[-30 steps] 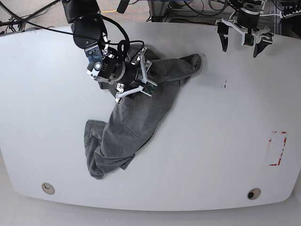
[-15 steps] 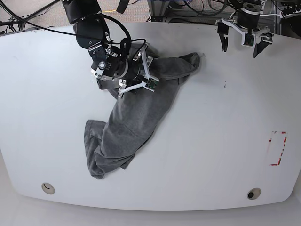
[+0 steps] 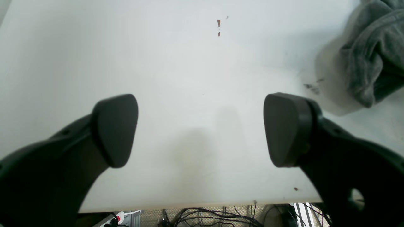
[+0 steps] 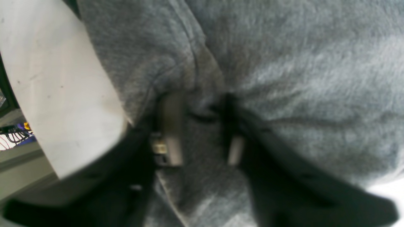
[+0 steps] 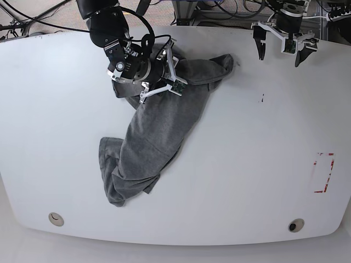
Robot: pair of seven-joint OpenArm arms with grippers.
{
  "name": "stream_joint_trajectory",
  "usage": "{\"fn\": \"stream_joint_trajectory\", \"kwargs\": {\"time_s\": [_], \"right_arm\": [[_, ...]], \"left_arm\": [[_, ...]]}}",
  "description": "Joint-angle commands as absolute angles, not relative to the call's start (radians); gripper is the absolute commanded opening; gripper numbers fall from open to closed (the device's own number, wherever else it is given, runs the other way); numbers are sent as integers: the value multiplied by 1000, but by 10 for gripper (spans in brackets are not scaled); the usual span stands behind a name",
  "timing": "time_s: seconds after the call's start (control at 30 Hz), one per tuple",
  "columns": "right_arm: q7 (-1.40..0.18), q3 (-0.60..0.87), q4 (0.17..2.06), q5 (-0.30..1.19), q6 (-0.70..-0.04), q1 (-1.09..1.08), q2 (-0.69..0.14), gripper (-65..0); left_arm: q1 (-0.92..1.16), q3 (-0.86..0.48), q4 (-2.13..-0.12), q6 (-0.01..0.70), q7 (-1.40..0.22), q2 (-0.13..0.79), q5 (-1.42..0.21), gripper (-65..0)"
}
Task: Fold the T-shirt properly
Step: 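Lower the right gripper onto the grey T-shirt heap and pinch fabric, then adjust the right gripper's grip on the bunched shirt fabric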
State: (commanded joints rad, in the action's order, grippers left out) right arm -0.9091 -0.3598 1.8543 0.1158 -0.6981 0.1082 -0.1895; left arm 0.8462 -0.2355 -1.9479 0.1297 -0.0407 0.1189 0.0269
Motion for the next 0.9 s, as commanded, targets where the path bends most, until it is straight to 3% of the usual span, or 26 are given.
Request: {"fn": "stream_joint_trajectory", "kwargs": {"time_s": [0.03,0.07,0.47,0.73,0.9], "right_arm": [[-909,-360,1867,116,-698,108,-189,-642],[-909,-360,1874,116,-698,110,-189,-650],[-908,-354,1948,114,-698,140,-189,-650],[-908,-228,2006,114,-698,147,-165,-650],[-911,-259,2003,116,-698,148,-163,-650]], "left_arm": [[846,-236,-1948,130,-41,119,27,-57],[846,-236,-1948,130,-41,119,27,-57],[846,-239,-1948,130,-41,120,27,-57],[846,-240,-1948,130,-41,120,27,-57],[846,-240,-1948,130,-41,120,28,-57]]}}
